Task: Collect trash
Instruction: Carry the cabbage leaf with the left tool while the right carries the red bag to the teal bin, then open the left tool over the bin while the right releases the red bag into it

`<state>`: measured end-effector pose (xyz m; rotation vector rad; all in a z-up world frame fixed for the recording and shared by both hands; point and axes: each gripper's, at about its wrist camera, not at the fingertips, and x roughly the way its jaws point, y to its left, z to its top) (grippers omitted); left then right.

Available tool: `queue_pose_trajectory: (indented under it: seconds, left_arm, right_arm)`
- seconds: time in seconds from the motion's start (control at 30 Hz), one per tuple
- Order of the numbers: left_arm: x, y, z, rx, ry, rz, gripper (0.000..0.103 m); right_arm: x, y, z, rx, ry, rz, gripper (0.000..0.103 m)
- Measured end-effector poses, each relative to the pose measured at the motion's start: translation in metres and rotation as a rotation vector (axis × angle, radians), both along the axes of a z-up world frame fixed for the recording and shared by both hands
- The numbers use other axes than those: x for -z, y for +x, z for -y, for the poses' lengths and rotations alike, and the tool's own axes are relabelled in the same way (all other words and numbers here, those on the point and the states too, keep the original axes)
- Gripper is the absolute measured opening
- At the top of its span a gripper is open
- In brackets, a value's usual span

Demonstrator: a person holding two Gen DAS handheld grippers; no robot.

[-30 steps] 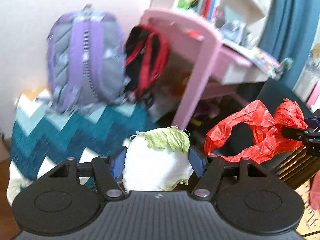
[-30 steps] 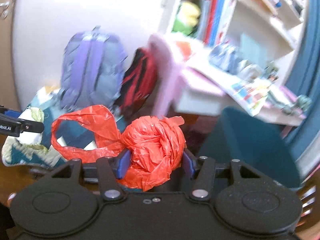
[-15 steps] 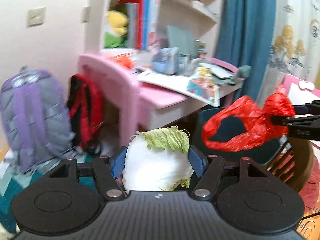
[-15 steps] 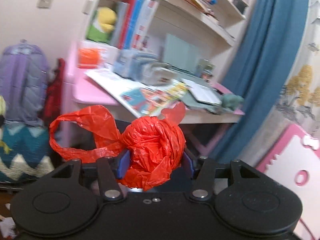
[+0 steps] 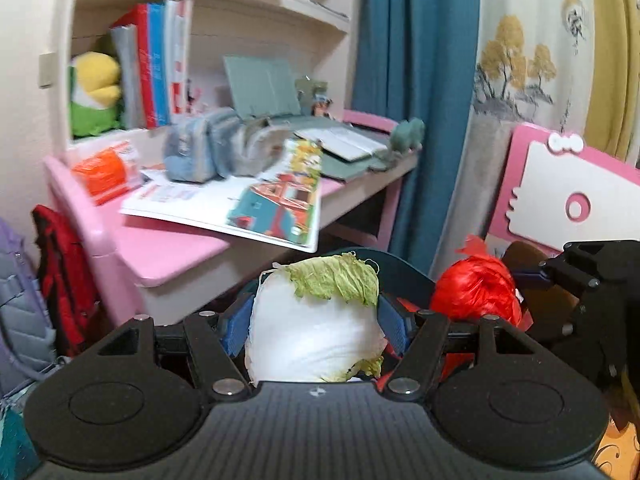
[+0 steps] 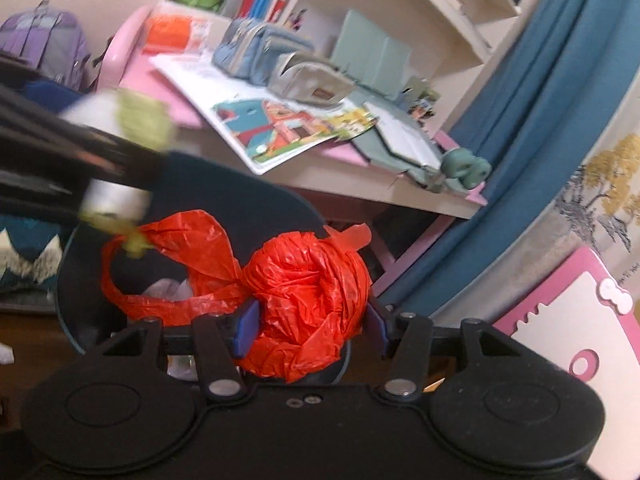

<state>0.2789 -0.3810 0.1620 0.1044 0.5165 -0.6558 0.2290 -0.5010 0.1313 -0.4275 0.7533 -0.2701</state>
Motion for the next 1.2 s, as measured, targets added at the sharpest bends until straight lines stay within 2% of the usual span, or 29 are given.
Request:
queue_pose_trajectory:
  seconds: [0.2, 0.43, 0.6, 0.7, 0.83, 0.97, 1.2]
  left_arm:
    - [0.026, 0.021, 0.041, 0.013, 0.026, -0.076, 0.066]
    - [0.054, 0.041, 0.063, 0.016, 0.111, -0.141, 0.066]
    - [0.07, 0.047, 0.069, 0.032, 0.147, -0.179, 0.067]
    - [0.076, 0.048, 0.069, 0.034, 0.158, -0.201, 0.068]
    - [0.078, 0.046, 0.067, 0.049, 0.159, -0.193, 0.069]
    - [0.072, 0.043, 0.061, 0.044, 0.125, -0.187, 0.079]
    - [0.056, 0.034, 0.041, 0.029, 0.086, -0.168, 0.08]
  right_arm:
    - [0.014, 0.009, 0.011, -0.024, 0.028, -0.074, 0.054]
    - [0.027, 0.016, 0.015, -0.044, 0.05, -0.148, 0.056]
    - [0.028, 0.02, 0.014, -0.063, 0.059, -0.179, 0.066]
    - [0.029, 0.021, 0.013, -0.066, 0.054, -0.19, 0.078]
    - [0.027, 0.02, 0.014, -0.063, 0.073, -0.189, 0.083]
    - [0.023, 0.017, 0.014, -0.053, 0.076, -0.172, 0.084]
    - [0.009, 0.004, 0.007, -0.055, 0.104, -0.132, 0.086]
